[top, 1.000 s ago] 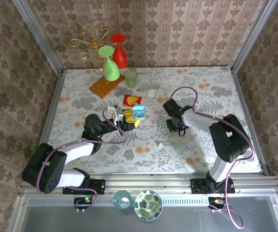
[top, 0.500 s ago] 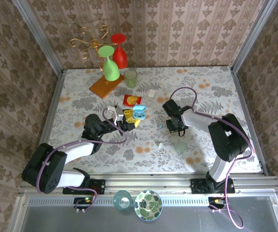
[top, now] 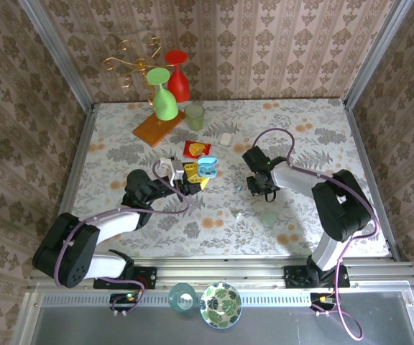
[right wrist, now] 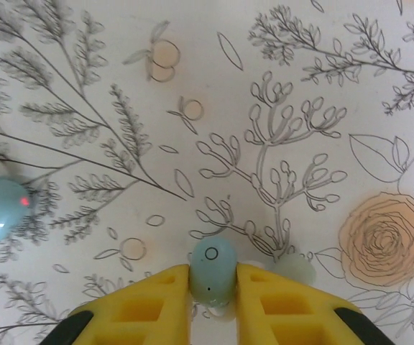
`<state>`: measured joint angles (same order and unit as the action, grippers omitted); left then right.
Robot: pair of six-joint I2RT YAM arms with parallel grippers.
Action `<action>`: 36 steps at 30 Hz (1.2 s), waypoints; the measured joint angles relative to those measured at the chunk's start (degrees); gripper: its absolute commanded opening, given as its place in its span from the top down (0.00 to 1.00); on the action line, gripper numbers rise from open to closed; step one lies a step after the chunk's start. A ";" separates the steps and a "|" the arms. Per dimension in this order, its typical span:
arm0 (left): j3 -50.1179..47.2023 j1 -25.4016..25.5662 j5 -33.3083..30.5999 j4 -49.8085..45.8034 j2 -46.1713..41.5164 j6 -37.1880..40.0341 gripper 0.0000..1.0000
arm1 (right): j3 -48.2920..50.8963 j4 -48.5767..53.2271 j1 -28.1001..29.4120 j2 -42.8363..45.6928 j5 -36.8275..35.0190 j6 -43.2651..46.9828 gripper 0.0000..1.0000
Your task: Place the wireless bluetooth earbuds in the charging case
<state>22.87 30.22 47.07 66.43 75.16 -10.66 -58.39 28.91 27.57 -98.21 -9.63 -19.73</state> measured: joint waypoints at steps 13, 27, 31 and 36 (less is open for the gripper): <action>0.02 0.00 0.02 0.02 0.17 -0.02 0.74 | 3.43 -5.25 -0.59 0.55 9.97 -3.43 0.74; 0.02 0.00 0.02 0.02 0.22 -0.02 0.74 | 3.39 -4.00 -1.55 0.55 8.94 -2.97 0.61; 0.02 0.00 0.02 0.04 0.24 -0.02 0.74 | 3.28 -3.98 -1.55 0.50 8.90 -2.95 0.60; 0.02 0.00 0.02 -0.02 0.22 -0.02 0.74 | 2.45 -3.76 -1.90 0.20 8.79 -2.08 0.60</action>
<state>22.90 30.22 47.09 66.41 75.37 -10.68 -55.94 25.15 25.67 -98.02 -0.84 -21.80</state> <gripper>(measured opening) 0.342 0.396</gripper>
